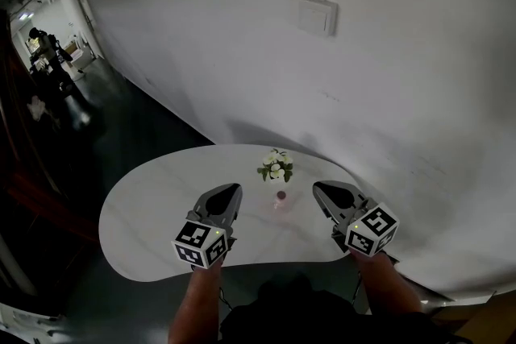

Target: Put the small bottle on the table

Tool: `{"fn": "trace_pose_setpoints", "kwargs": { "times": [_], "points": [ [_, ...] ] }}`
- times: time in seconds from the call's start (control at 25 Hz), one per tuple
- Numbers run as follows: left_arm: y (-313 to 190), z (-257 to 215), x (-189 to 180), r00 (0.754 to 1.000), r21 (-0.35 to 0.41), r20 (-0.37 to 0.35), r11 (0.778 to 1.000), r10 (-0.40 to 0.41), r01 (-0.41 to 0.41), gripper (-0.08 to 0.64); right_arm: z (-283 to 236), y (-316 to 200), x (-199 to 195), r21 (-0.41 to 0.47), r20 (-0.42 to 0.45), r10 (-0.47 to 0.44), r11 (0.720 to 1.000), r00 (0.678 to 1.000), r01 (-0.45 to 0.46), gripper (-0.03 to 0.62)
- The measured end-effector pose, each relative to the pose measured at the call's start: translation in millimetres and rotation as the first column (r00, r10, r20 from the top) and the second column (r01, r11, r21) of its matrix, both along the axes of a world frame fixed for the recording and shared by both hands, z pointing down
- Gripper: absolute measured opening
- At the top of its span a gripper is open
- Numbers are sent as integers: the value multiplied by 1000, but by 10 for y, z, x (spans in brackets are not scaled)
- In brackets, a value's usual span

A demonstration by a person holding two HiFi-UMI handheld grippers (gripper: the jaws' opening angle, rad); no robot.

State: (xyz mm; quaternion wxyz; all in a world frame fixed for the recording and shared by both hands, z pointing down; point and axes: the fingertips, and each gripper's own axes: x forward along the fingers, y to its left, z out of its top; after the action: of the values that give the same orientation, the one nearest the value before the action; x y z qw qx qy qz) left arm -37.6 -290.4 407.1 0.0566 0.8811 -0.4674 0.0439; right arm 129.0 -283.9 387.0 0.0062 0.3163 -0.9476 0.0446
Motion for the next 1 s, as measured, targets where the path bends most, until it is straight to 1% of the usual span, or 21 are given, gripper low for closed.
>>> {"fn": "trace_pose_setpoints", "kwargs": {
  "times": [0.2,0.6,1.0],
  "points": [
    [-8,6,-51,1000,-1,7,1000,-5,5,14,0,-18,26,9,-3,27,1000,1000,-27,11],
    [-42,121,-67,1000,-34,-7,999,3,-3,14,152,-39,7,-35,-5,20,999,1000,-20,11],
    [-31,160,-23,1000,-48,-6,999,16,-17,14,129,-43,41,-38,7,21,999,1000,-20,11]
  ]
}}
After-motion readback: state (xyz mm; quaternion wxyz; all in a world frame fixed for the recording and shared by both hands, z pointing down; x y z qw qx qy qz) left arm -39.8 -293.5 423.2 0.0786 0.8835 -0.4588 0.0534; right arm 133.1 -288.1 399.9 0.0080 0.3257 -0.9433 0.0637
